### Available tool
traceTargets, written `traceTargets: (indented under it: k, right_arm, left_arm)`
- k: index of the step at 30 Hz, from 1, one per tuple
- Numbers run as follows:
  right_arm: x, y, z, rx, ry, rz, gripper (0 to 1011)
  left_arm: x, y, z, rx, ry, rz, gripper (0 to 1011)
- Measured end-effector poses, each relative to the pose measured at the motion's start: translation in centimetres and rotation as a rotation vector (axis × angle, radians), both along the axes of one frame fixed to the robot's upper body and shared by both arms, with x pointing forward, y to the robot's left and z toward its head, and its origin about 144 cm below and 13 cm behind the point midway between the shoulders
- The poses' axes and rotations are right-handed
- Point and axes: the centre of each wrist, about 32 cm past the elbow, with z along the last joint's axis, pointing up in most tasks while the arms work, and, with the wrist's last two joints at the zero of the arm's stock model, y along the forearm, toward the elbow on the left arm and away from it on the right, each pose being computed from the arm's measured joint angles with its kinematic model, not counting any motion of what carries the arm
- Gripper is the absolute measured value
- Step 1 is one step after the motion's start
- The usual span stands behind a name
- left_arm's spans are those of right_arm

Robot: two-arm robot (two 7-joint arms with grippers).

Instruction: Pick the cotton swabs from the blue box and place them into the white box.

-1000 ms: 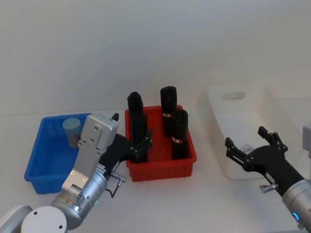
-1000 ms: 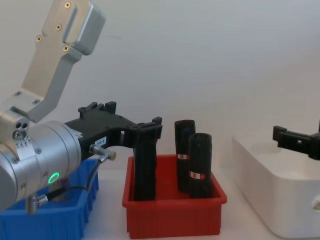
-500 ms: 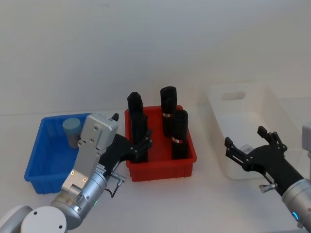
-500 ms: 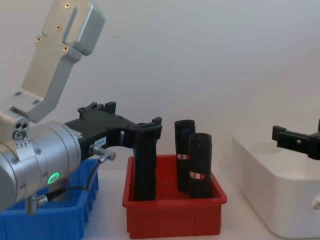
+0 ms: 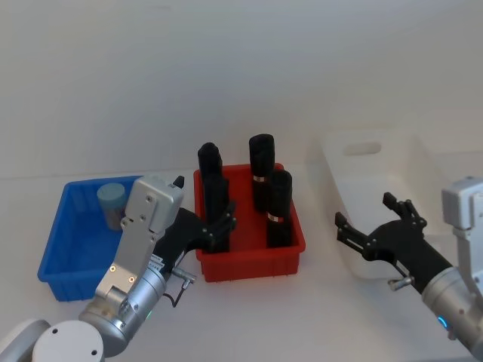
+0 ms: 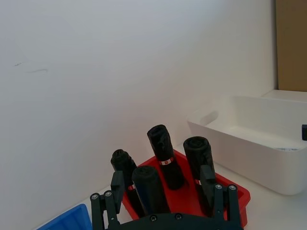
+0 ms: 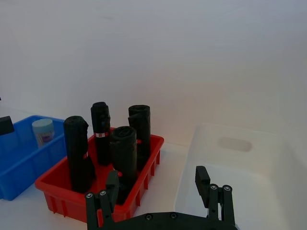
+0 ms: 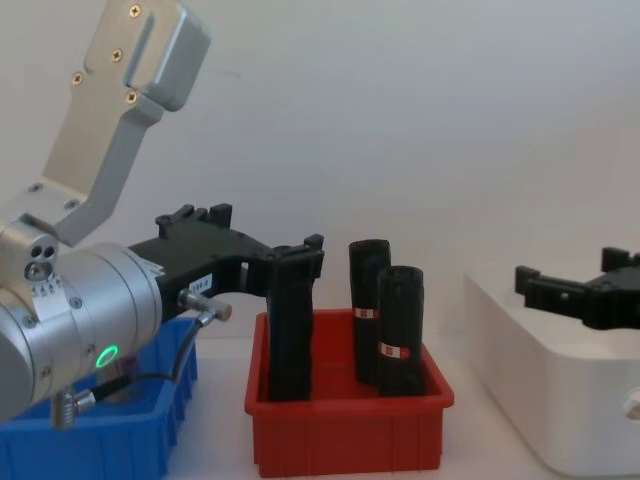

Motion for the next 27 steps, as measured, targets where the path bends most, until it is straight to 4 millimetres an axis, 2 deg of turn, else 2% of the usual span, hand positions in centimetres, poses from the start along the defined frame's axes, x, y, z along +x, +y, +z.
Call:
traceTargets:
  k: [27]
  right_arm:
    - [9.2,2.9,-1.7,-0.081,0.013,0.186,1002]
  left_arm:
    - [0.0,0.0,0.0,0.000,0.000,0.000,1004]
